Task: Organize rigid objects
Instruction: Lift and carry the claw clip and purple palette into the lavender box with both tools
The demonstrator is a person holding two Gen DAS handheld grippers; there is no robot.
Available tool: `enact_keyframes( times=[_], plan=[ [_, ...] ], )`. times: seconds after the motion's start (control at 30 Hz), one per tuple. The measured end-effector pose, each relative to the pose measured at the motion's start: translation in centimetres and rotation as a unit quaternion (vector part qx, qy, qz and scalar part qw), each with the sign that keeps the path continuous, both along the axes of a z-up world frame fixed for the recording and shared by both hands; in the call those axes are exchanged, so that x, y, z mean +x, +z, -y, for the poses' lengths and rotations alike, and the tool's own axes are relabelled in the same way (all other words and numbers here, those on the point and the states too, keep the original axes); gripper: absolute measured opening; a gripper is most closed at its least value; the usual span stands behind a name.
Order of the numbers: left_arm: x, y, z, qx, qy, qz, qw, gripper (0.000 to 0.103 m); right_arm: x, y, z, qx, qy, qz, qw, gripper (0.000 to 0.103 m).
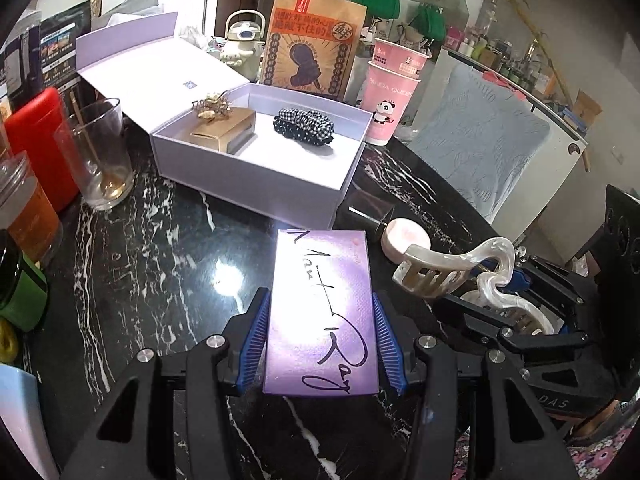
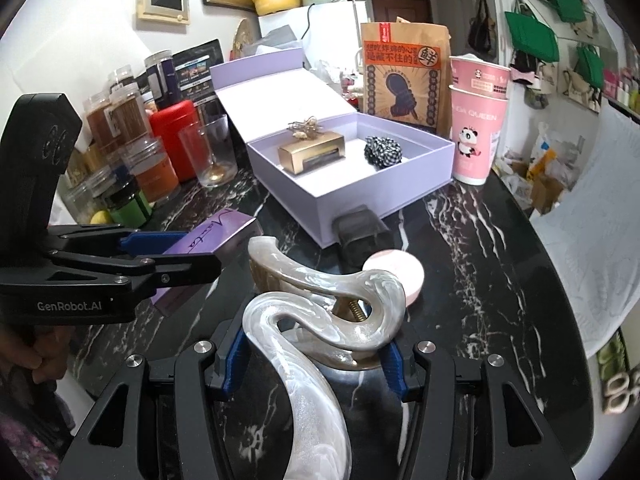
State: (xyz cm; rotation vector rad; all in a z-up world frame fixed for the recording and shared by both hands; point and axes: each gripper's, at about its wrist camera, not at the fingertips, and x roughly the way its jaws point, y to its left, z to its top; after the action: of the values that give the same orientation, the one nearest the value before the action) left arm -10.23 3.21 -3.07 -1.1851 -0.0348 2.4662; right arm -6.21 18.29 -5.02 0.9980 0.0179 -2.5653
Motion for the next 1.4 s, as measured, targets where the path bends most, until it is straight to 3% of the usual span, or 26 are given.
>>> enact_keyframes(
  times=[1.4],
  plan=[
    [-9.1, 5.7, -1.1, -0.010, -0.029, -0.062, 0.9976, 0.050, -8.3, 5.8, 0.6, 0.008, 0.006, -0.055, 0.998, 0.054]
  ],
)
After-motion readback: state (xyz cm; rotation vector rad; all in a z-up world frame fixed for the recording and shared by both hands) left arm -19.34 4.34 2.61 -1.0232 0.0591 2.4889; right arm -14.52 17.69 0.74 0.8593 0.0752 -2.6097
